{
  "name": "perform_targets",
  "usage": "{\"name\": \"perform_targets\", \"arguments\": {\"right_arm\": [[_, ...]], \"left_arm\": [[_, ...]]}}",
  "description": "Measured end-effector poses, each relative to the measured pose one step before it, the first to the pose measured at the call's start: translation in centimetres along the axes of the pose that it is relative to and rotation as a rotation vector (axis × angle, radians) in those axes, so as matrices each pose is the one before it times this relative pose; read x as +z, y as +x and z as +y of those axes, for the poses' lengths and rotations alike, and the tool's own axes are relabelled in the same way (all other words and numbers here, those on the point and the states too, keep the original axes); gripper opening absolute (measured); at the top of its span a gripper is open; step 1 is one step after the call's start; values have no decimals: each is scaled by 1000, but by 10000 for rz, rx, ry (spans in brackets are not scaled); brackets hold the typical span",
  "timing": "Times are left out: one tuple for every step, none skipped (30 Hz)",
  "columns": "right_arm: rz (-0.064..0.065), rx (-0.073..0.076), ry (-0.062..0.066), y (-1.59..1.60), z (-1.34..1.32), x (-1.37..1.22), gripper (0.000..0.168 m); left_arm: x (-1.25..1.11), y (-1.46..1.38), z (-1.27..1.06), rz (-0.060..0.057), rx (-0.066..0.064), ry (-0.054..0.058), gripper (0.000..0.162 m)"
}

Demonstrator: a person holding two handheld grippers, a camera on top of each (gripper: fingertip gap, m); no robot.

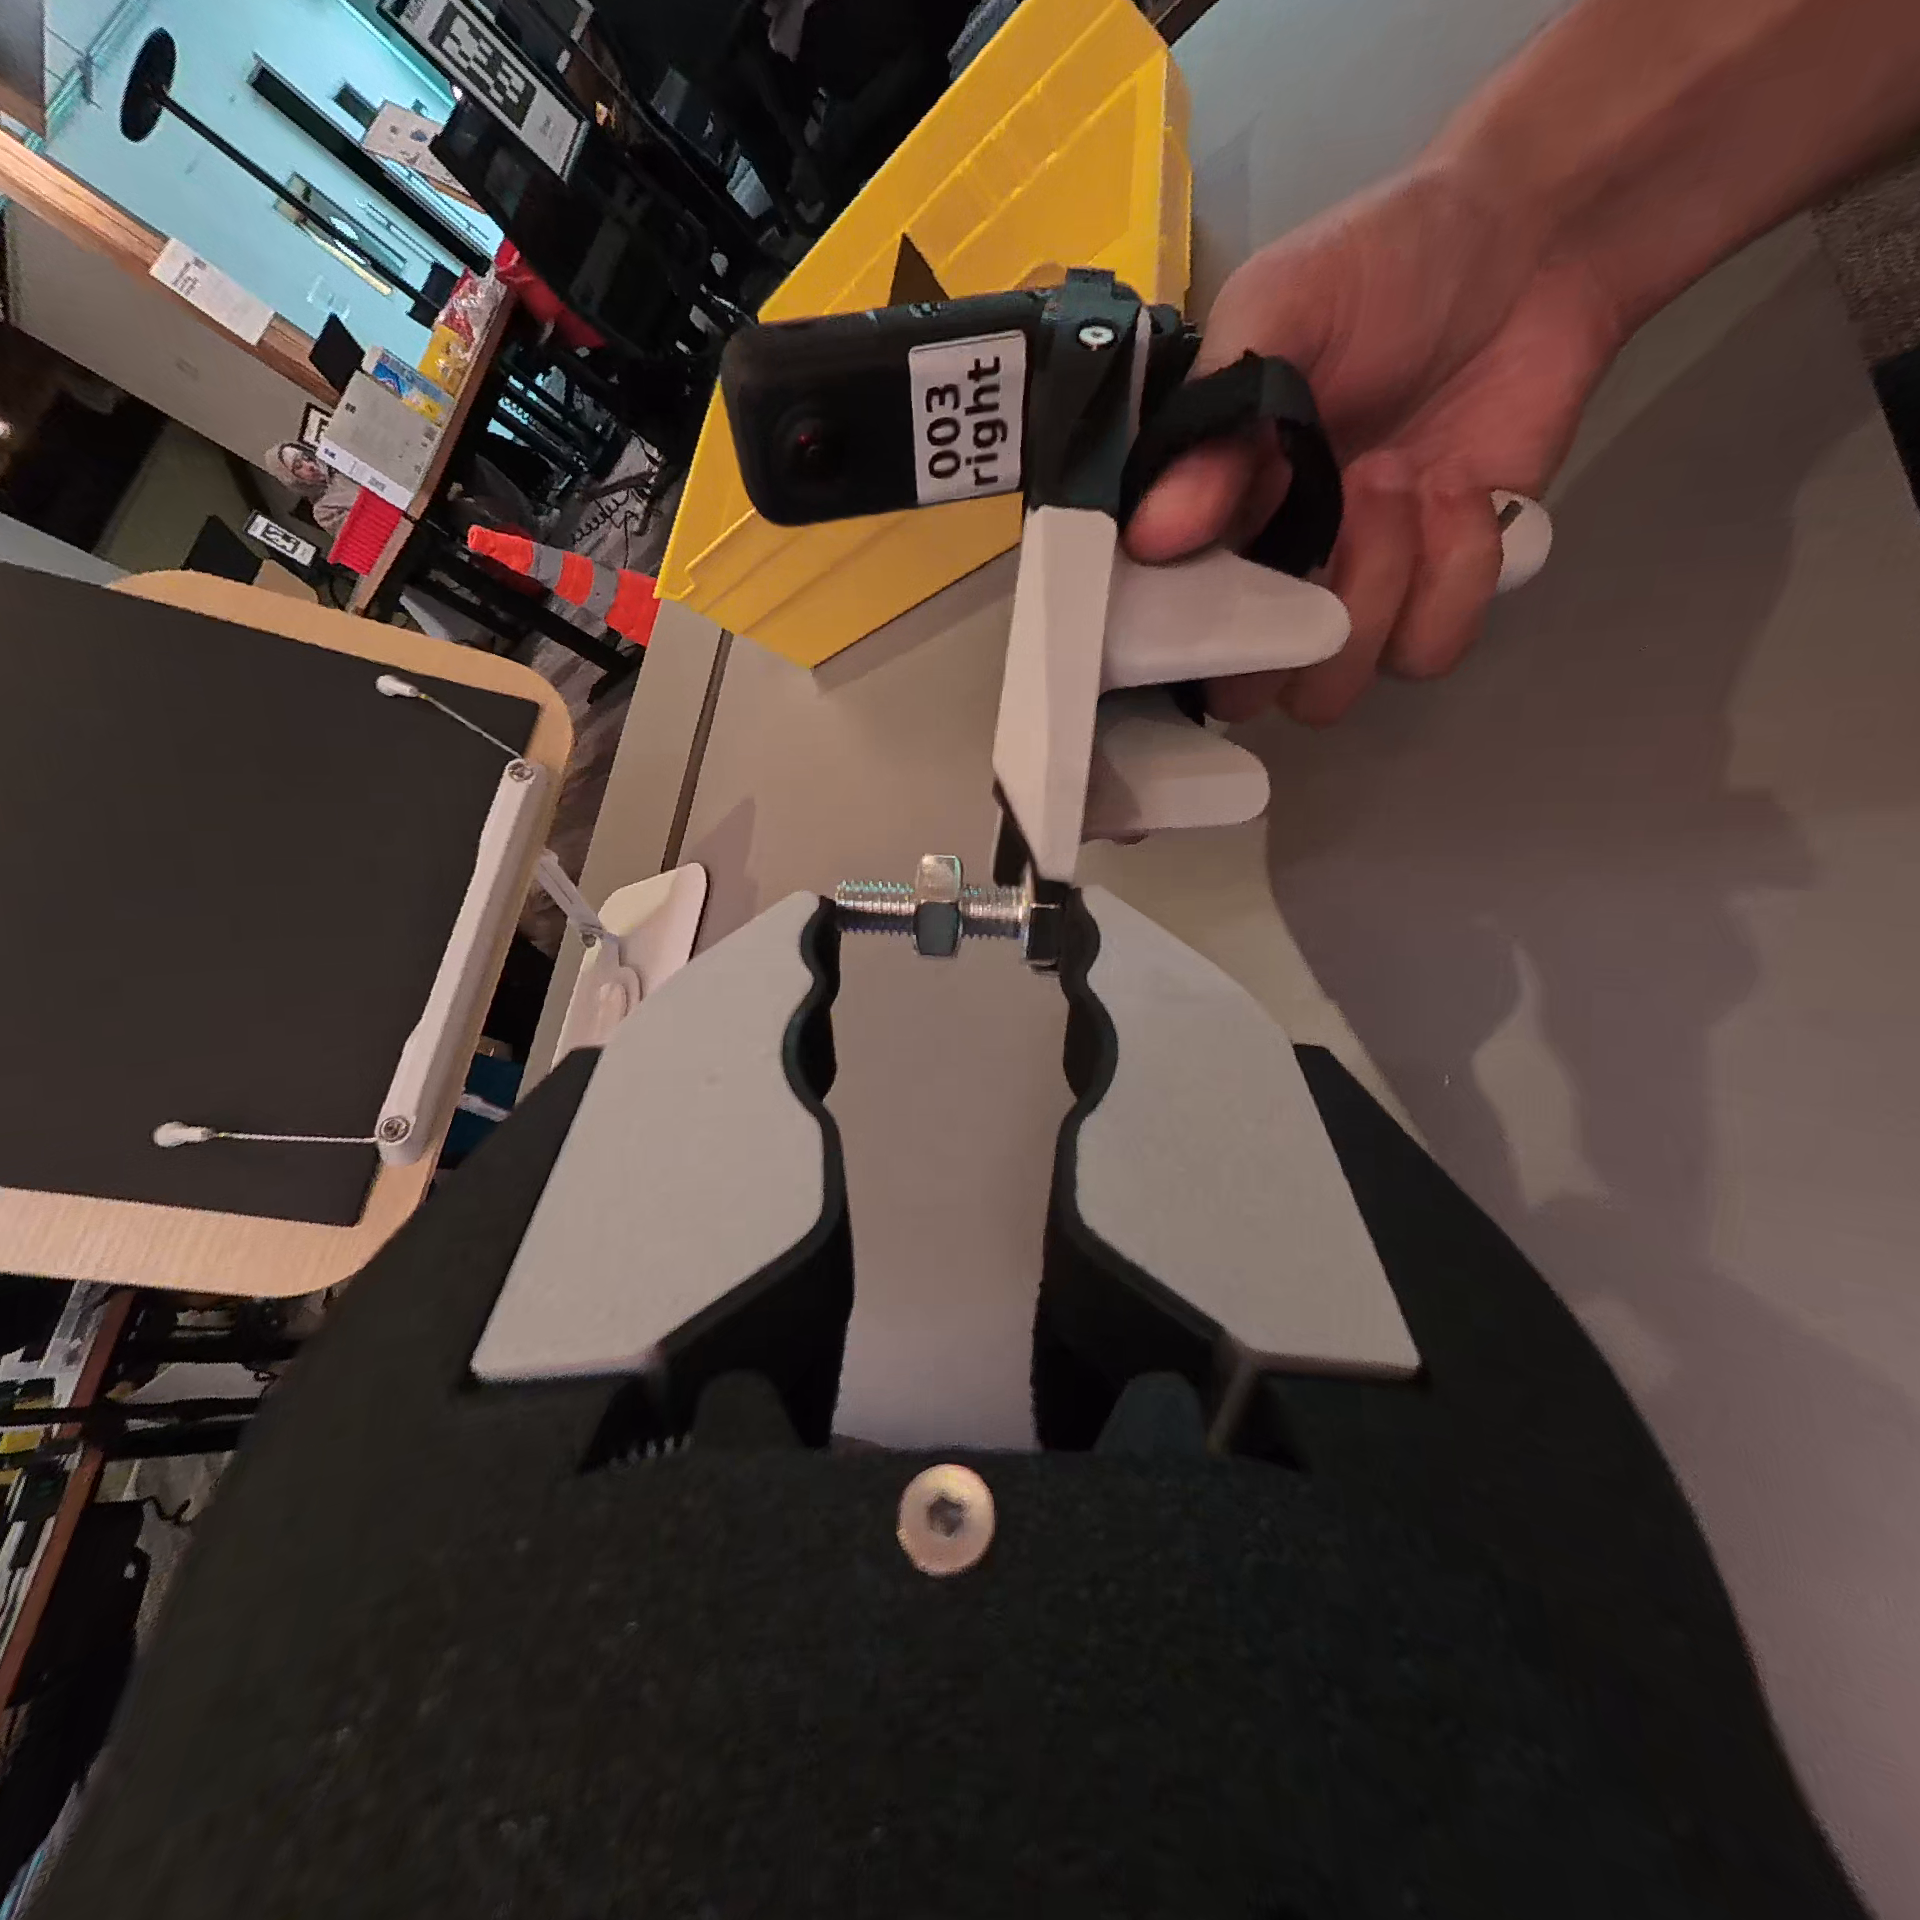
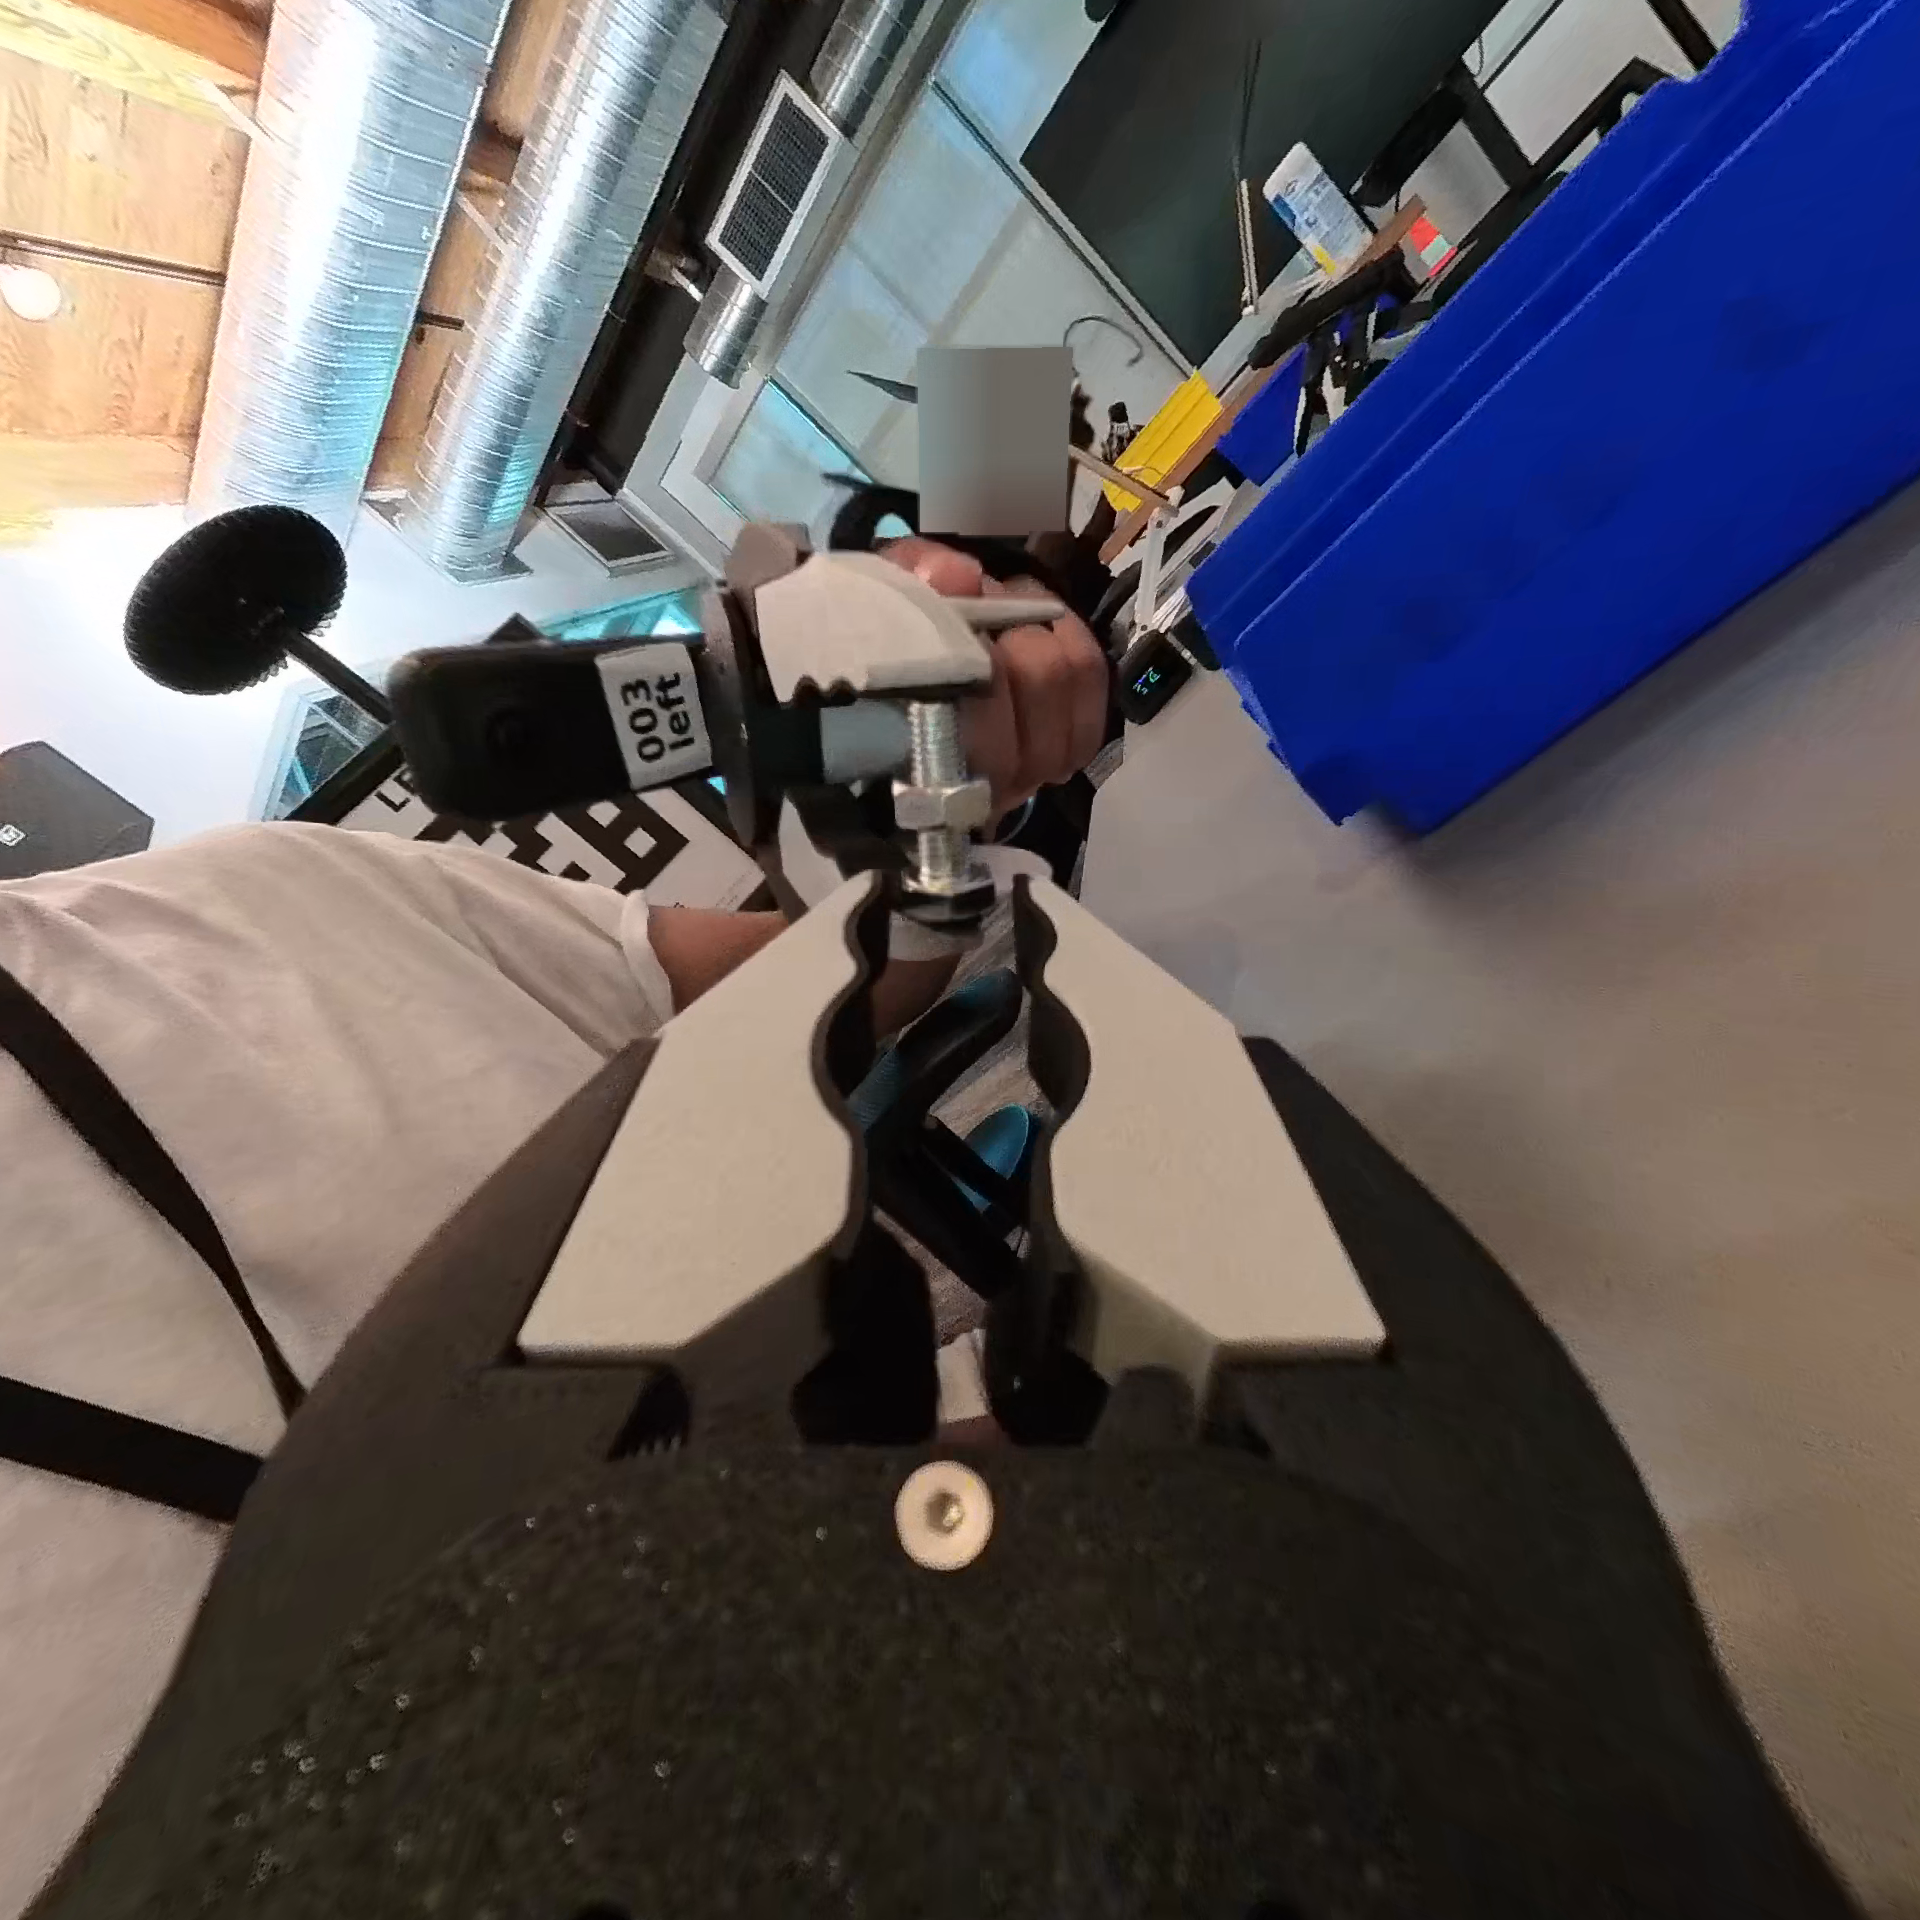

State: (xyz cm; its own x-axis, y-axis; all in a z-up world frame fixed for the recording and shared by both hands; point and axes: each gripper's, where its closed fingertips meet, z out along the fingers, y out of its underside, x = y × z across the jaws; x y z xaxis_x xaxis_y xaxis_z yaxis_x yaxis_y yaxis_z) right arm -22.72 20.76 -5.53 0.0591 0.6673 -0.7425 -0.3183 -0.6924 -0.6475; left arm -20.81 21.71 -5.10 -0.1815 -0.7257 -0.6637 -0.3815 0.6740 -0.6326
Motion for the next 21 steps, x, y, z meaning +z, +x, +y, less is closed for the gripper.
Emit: {"name": "perform_targets", "arguments": {"right_arm": [[-31,15,114,-39,-184,-123,20],[-76,52,-16,-74,30,-85,15],[-22,11,-135,16,199,-55,13],[-29,0,-70,-24,124,-57,13],[-39,4,1,-60,30,-62,14],[-29,60,-13,3,25,-19,15],[-74,48,-1,-45,24,16,16],[-115,47,-4,-116,20,35,17],[-128,67,-23,-135,35,35,17],[-96,29,2,-126,1,20,17],[-4,-2,8,4,-8,-6,19],[43,-15,-27,98,16,-33,21],[-5,3,11,34,-10,-57,21],[-28,12,-34,11,71,-32,22],[-9,8,-10,27,62,-33,22],[19,11,4,64,20,-48,24],[23,-18,-22,67,38,-60,25],[16,-40,-1,24,26,-71,26],[-22,-37,2,-46,11,-55,26],[-66,-50,-35,-126,80,-34,27],[-59,-63,-66,-113,161,-4,29]], "left_arm": [[65,252,-100,55,90,46,40],[45,127,-96,-28,125,26,40],[7,111,-92,-37,149,26,41],[-2,79,-37,-29,126,1,40],[-28,26,-6,-31,83,-7,40],[-46,14,-9,-2,44,19,41],[-60,-29,-73,-11,8,66,41],[-66,-12,-114,11,-25,107,40],[-37,35,-112,41,-41,86,40],[-32,-11,-96,2,-4,60,40],[-24,-15,-92,-18,50,46,40],[3,7,-33,-20,64,8,40],[14,15,-22,-24,58,-7,41],[33,60,-35,4,34,6,41],[23,47,-18,9,6,9,40],[30,41,-31,0,-3,18,40],[38,61,-31,13,-23,9,40],[34,43,-23,-3,-26,3,40],[17,57,-48,-6,-5,17,40],[1,34,2,-19,5,-11,40],[-28,-36,61,-42,8,-28,41]]}}
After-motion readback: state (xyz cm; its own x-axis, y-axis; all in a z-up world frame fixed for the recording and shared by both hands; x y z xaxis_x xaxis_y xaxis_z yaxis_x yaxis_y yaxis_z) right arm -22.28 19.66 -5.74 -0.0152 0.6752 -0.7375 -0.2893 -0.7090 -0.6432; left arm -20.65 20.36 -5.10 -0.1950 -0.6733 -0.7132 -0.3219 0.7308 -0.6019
